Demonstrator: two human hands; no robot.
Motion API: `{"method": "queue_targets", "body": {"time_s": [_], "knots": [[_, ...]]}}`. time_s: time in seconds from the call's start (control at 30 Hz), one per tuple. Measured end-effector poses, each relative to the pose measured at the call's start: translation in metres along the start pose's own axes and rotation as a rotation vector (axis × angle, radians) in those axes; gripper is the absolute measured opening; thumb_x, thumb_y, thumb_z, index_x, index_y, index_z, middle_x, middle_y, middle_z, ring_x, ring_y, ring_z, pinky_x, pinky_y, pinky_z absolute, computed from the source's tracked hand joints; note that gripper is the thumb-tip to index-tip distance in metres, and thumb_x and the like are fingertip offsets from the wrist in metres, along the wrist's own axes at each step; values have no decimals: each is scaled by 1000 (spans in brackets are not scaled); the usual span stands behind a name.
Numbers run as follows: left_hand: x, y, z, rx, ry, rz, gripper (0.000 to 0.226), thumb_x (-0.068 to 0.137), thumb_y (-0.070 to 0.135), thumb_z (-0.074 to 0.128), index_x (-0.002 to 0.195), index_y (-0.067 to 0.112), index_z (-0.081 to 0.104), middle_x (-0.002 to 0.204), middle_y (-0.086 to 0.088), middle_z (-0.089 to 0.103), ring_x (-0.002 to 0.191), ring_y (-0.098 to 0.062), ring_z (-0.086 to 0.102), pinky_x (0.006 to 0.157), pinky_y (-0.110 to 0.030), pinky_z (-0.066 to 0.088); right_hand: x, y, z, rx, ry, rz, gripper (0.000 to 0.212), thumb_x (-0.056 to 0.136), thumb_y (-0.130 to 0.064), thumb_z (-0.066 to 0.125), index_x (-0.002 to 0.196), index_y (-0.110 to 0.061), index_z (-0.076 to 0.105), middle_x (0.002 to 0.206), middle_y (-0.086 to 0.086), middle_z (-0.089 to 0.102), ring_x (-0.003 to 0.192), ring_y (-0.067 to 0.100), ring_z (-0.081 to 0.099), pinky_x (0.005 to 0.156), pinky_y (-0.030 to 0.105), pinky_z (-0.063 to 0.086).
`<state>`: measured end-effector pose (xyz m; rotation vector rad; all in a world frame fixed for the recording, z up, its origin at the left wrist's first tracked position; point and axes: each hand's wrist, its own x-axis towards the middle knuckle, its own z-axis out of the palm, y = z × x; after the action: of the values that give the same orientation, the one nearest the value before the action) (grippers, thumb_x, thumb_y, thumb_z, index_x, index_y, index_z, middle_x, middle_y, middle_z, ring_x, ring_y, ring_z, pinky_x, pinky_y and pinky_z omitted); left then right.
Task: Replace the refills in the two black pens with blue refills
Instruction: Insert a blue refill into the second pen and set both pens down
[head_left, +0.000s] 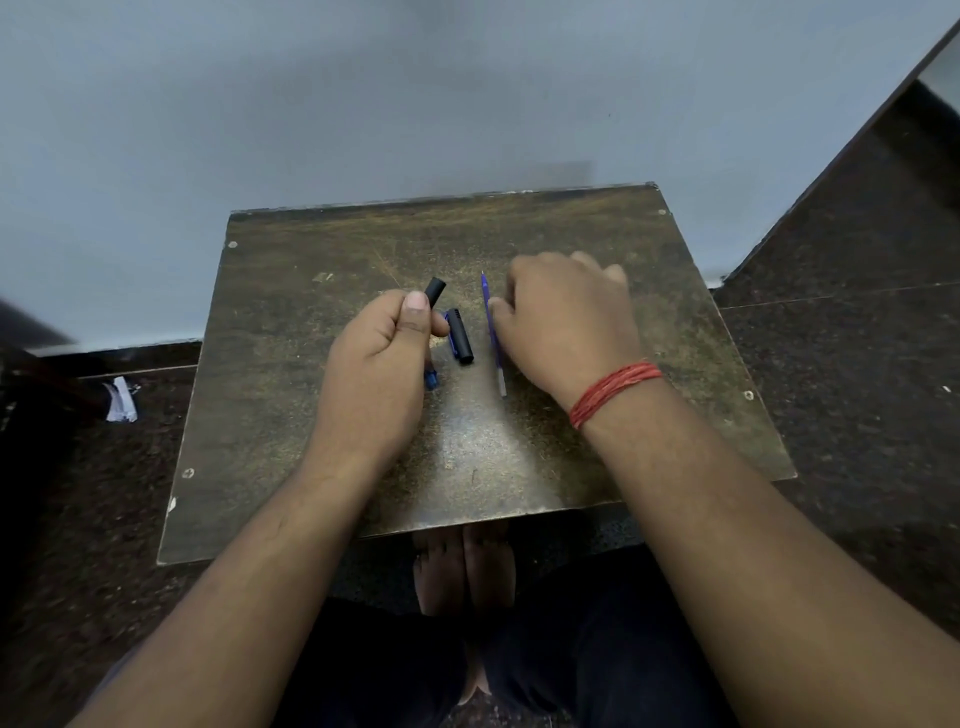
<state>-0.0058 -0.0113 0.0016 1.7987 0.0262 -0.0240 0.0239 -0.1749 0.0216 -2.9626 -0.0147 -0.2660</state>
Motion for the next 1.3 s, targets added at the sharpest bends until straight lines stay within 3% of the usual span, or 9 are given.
{"method": "queue_targets", "body": {"time_s": [0.13,0.2,0.27,0.4,0.5,0.77,0.93,1.1,1.3], "knots": [[-1,1,0,14,9,-4,37,97,51,42,82,28,66,49,16,40,46,-4,35,55,-33,27,-2,-6,6,-23,-54,-6,22,91,-47,54,85,-27,60,90,0,65,102,28,57,90,46,38],[-1,2,0,23,11,-3,37,98,51,41,82,28,66,48,16,40,46,-4,36,55,-33,28,-1,-6,7,-22,-84,0,22,90,-44,55,78,-27,53,73,-4,50,99,28,57,90,47,38],[-2,4,0,23,10,1,36,98,49,41,82,28,65,47,16,41,45,-3,36,55,-33,27,-1,-7,8,-27,-97,-4,21,90,-38,56,75,-25,47,68,-5,39,97,28,57,89,46,38],[-3,7,-1,25,22,6,37,99,47,40,83,25,64,47,15,41,45,-3,36,55,-32,27,-1,-9,10,-42,-59,-16,19,87,-31,55,74,-24,44,81,3,62,93,30,57,86,46,39],[-4,8,-1,43,33,5,38,98,48,40,83,25,65,50,13,41,48,-6,37,58,-32,30,0,-11,12,-56,-33,-8,22,84,-31,58,71,-25,42,81,6,67,91,32,58,85,46,38],[-3,7,-1,10,25,-8,36,97,51,41,80,29,65,51,14,39,50,-10,35,61,-34,29,4,-14,2,-42,-82,6,25,84,-39,54,67,-22,45,67,0,48,93,29,57,87,44,38],[-2,7,-1,19,30,-10,37,97,51,41,81,27,65,51,14,39,51,-9,35,61,-34,29,5,-10,-3,100,-38,30,13,85,-31,55,80,-20,49,67,-2,48,77,26,46,89,42,40],[-2,6,-1,26,21,-3,38,100,49,41,84,25,65,50,16,41,48,-5,37,57,-33,29,5,-8,-1,172,-25,-8,10,86,-23,57,86,-18,48,75,-1,55,84,29,55,76,38,43],[-3,5,-2,63,14,-6,38,100,49,40,85,25,66,50,18,43,47,-2,38,57,-31,30,7,-1,0,765,74,202,21,92,-18,62,113,-19,62,72,-11,61,65,-1,60,66,18,51]]}}
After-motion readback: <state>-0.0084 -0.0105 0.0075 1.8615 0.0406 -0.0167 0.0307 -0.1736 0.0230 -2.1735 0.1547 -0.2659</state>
